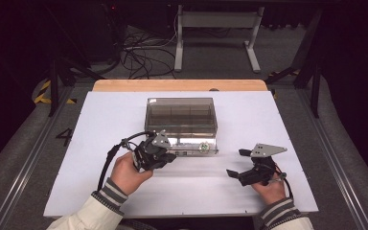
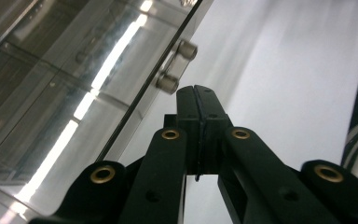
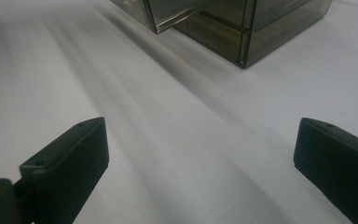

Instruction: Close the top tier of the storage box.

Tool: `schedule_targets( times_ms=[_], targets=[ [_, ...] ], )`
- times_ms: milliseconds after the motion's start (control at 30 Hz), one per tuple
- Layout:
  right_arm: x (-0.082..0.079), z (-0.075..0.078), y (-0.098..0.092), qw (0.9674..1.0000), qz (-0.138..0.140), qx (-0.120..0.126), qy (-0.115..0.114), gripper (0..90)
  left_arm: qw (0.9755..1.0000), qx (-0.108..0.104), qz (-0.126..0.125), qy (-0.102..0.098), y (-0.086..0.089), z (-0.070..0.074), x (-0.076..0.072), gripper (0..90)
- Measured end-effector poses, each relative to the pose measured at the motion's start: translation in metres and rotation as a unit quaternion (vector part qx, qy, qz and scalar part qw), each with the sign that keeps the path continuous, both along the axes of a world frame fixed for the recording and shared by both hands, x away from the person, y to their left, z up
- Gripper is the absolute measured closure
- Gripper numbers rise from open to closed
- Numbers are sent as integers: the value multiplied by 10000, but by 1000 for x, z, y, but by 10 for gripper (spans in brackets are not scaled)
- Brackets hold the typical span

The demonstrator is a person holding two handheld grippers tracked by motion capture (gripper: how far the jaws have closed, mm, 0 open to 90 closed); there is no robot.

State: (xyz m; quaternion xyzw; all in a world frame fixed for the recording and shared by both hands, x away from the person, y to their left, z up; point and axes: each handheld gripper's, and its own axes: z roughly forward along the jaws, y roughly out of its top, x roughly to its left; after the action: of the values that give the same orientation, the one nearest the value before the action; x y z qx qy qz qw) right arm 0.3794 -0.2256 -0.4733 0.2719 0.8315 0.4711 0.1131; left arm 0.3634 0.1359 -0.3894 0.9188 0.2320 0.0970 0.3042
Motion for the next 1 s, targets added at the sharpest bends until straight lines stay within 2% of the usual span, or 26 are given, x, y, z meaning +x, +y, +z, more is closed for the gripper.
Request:
schedule_targets(
  times_ms=[100,367,567,1000],
  targets=[
    [0,0,0,10000,-6,5,9,40,9998,162,25,138,-1,-4,5,898],
    [0,0,0,10000,-7,17,19,40,9985,537,33,125,-9,-10,12,897],
    [0,0,0,10000,-4,18,23,40,9982,580,94,104,-13,-10,16,898],
    [0,0,0,10000,0,14,28,40,9980,609,57,134,-16,-11,18,898]
  ],
)
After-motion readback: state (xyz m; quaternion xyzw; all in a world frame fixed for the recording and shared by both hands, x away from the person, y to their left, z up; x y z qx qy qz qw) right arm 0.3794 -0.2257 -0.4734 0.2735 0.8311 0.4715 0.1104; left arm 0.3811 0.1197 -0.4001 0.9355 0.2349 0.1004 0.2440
